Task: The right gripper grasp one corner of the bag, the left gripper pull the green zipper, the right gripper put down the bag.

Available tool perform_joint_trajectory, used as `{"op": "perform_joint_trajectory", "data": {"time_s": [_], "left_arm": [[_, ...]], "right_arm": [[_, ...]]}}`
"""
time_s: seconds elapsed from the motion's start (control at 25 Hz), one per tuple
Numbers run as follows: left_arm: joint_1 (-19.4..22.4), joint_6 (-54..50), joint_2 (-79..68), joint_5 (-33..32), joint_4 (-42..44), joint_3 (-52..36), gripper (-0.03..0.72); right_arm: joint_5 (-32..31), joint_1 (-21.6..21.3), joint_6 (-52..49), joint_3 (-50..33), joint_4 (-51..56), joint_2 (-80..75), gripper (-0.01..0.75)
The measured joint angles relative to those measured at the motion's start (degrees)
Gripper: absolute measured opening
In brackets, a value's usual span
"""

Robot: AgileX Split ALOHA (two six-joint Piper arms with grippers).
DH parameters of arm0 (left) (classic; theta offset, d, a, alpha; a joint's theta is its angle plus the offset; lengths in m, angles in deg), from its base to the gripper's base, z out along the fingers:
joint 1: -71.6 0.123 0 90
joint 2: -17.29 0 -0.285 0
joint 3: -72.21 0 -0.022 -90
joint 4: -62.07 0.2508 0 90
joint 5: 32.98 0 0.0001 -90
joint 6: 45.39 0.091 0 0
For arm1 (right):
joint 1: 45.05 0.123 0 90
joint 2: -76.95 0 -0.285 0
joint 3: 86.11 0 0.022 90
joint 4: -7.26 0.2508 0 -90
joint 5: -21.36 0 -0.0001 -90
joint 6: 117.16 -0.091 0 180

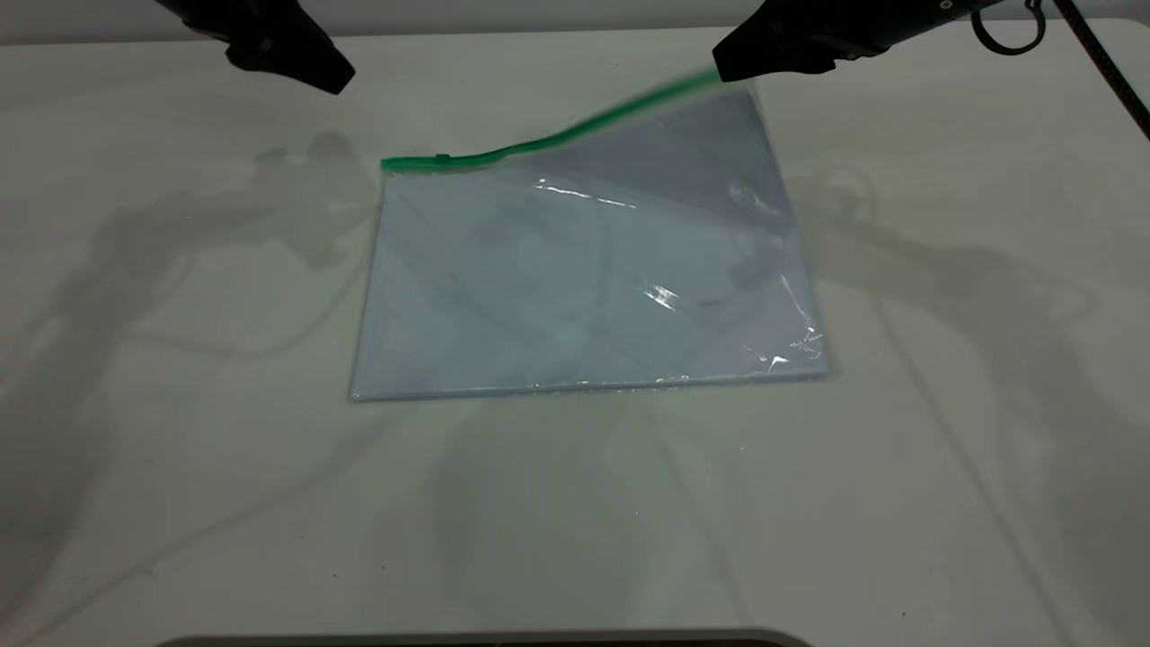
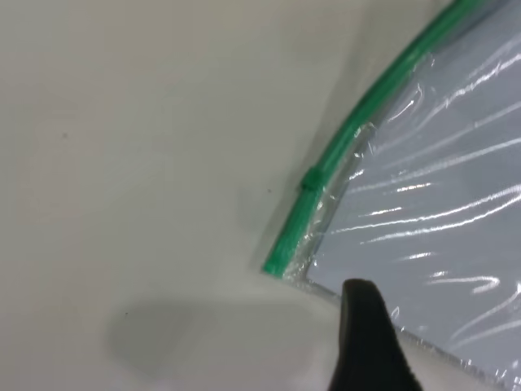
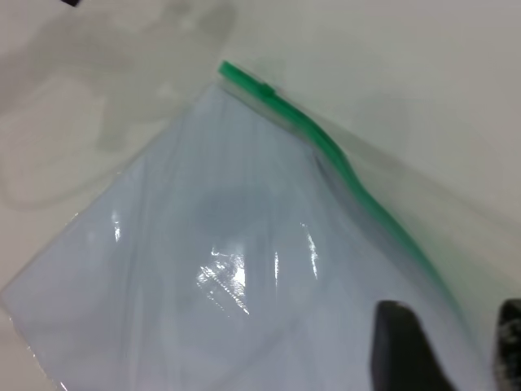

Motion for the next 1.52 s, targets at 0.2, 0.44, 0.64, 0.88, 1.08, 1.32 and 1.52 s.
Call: {"op": "perform_joint_trajectory", "data": {"time_s": [0.2,0.44,0.64,0.88,1.08,1.32,1.52], "left_arm": [[0.0,-5.8,1.8,2.4,-0.2,0.0,0.519],[0.0,-18.8,12.0,3.7,7.3,0.0,0.520],[0.0,-38.6,25.6,2.3,19.9,0.0,0.520],[0.0,-58.1,40.8,-5.6,33.7,0.0,0.520],[0.0,-70.3,51.0,-15.7,46.3,0.0,0.520],[0.0,-78.9,59.7,-28.4,55.0,-0.3,0.520],[0.0,-80.0,64.1,-29.8,57.6,-2.5,0.520]], "right_arm": [[8.2,0.0,-6.1,0.0,-1.9,0.3,0.567],[16.5,-0.1,-20.1,0.0,-13.4,8.7,0.615],[13.2,-0.1,-32.1,0.0,-24.5,21.7,0.596],[8.0,-0.1,-43.1,0.0,-33.2,34.9,0.594],[2.5,-0.1,-52.0,-0.1,-39.1,44.3,0.593],[-5.5,-0.1,-62.1,-0.1,-46.2,53.7,0.593],[-12.2,-0.1,-68.7,-0.1,-50.5,59.8,0.592]]}}
